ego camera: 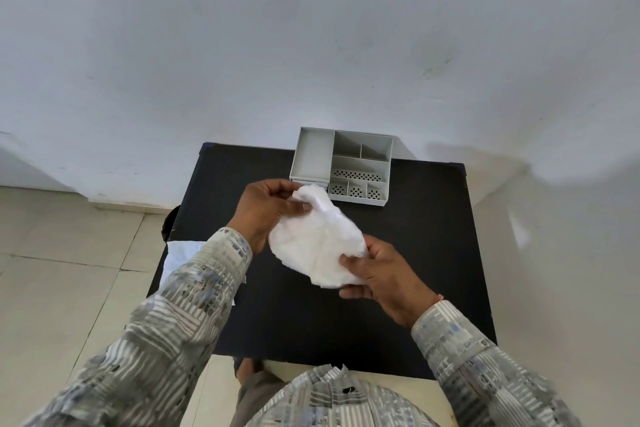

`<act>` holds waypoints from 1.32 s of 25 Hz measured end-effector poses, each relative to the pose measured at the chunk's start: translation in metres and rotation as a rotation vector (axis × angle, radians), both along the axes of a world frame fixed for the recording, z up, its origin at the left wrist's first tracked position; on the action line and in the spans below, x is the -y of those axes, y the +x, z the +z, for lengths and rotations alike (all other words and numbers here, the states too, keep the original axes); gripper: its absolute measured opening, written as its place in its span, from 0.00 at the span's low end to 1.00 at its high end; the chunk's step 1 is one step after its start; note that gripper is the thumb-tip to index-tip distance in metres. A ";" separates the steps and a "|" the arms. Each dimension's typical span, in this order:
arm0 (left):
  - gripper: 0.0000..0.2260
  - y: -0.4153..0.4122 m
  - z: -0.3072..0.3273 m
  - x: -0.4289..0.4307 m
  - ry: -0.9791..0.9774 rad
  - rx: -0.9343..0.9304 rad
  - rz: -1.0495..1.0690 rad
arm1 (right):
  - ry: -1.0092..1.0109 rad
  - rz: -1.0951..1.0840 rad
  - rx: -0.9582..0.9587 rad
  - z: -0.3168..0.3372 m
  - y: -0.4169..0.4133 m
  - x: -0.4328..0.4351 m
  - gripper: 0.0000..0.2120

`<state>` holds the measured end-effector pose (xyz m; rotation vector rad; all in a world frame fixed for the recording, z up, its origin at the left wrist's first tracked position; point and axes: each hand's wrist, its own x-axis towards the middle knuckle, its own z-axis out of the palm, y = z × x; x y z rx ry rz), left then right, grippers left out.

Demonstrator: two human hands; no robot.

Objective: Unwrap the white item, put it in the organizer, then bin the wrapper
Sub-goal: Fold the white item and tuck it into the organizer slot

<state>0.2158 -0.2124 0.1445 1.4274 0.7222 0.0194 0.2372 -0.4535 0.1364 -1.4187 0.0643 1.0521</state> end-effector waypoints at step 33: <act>0.09 0.024 -0.030 -0.003 -0.134 -0.200 0.200 | 0.183 -0.378 -0.117 -0.012 -0.006 -0.089 0.21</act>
